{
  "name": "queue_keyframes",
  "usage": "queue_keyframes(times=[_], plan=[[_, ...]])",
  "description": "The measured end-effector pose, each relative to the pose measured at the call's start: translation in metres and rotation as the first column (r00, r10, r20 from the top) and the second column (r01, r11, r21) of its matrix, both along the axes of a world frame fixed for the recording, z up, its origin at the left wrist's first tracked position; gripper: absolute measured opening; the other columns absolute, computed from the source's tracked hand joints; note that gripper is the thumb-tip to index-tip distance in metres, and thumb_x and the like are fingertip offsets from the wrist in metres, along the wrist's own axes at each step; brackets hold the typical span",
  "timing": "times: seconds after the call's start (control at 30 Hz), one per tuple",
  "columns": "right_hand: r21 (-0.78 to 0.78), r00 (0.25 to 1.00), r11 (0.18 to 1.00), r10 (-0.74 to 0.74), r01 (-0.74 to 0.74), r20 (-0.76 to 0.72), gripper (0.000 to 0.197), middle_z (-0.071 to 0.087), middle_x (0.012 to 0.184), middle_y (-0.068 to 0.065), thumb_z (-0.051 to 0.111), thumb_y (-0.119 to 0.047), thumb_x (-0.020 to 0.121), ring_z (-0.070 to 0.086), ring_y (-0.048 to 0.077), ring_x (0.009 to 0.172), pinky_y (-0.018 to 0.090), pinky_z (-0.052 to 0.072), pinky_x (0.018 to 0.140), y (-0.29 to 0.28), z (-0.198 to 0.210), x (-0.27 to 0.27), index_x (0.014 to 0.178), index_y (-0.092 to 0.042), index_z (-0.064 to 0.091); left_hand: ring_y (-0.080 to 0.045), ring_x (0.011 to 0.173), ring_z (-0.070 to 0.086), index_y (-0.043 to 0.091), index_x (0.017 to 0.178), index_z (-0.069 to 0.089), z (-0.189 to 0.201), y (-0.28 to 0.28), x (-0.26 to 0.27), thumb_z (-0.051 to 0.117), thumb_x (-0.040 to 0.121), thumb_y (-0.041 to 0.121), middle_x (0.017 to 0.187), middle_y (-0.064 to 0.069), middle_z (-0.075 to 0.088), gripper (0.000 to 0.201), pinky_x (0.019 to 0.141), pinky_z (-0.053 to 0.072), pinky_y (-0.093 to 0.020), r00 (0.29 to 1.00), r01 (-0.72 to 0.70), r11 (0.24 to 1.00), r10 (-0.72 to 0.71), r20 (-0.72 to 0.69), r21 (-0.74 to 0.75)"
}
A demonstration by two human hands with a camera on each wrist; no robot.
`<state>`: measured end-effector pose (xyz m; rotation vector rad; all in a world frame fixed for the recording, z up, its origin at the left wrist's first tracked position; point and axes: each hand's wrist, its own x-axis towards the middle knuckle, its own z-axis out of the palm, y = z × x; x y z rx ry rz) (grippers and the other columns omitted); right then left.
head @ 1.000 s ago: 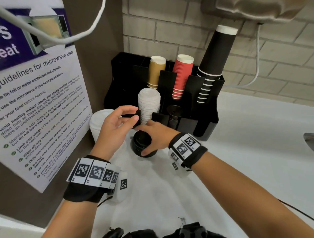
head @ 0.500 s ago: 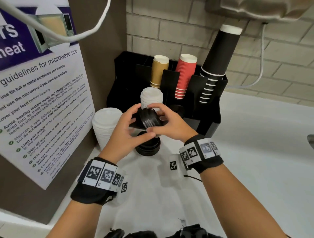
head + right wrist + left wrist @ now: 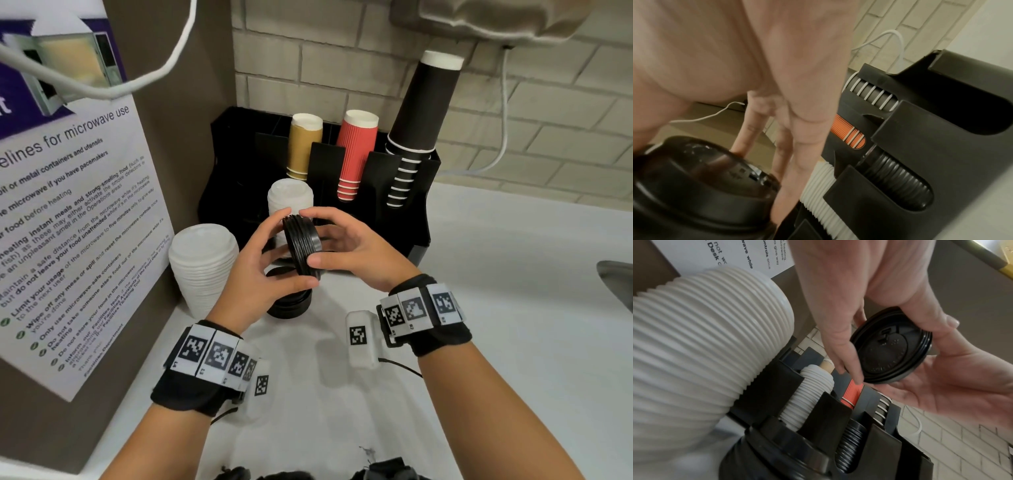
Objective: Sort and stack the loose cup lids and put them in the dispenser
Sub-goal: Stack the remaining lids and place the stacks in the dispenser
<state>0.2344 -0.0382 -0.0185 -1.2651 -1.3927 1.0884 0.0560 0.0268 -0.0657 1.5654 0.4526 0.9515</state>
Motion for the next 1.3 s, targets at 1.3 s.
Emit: queue_keyframes(times=[1.3], plan=[[-0.120,0.373,0.967,0.029,0.225,0.927,0.080,0.040,0.137,0.009,0.079,-0.016,0.070,0.047,0.029,0.118,0.043,0.048,0.094,0.078,-0.003,0.066,0.139,-0.018,0.038,-0.007,0.087,0.068,0.036,0.111,0.061,-0.008,0.017,-0.017,0.072,0.083,0.008,0.111,0.006,0.064,0.041,0.076,0.050,-0.014,0.981,-0.129,0.991,0.133,-0.141,0.038]])
